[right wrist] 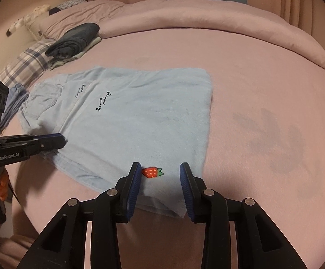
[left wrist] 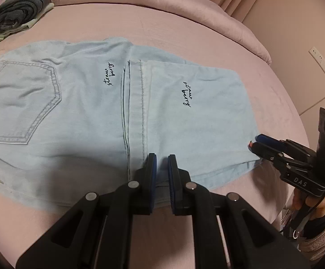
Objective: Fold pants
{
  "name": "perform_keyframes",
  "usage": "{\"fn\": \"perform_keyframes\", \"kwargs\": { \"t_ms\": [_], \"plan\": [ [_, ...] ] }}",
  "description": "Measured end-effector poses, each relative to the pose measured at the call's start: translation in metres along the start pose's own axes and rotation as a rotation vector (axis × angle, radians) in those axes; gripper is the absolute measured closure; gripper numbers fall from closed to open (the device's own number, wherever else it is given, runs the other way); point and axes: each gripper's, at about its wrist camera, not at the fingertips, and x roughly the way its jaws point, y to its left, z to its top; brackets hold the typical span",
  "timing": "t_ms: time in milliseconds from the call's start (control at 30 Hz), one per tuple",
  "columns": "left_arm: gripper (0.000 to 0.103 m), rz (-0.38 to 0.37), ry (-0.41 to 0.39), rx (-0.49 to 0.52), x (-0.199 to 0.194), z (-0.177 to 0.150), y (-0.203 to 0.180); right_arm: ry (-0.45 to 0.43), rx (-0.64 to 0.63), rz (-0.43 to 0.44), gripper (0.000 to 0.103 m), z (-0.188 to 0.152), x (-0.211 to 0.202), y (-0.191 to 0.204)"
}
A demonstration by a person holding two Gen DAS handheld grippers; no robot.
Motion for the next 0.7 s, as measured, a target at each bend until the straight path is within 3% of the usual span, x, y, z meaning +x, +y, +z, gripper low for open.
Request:
{"fn": "perform_keyframes", "kwargs": {
  "t_ms": [67, 167, 233, 400, 700],
  "plan": [
    [0.092, 0.023, -0.011, 0.011, -0.005, 0.0, -0.003, 0.005, 0.016, -0.004, 0.064, -0.001, -0.005, -0.001],
    [0.084, 0.086, -0.049, 0.055, -0.014, -0.002, -0.009, -0.017, 0.013, -0.015, 0.064, -0.001, -0.018, 0.001],
    [0.042, 0.188, -0.078, 0.078, -0.019, -0.002, -0.01, -0.029, -0.011, -0.029, 0.064, -0.001, -0.024, 0.007],
    [0.042, 0.236, -0.116, 0.035, -0.03, -0.001, 0.004, -0.053, -0.041, -0.051, 0.064, 0.006, -0.027, 0.019],
    [0.041, 0.303, -0.148, -0.018, -0.05, -0.003, 0.023, -0.092, -0.042, 0.003, 0.064, 0.021, -0.03, 0.042]
  ]
}}
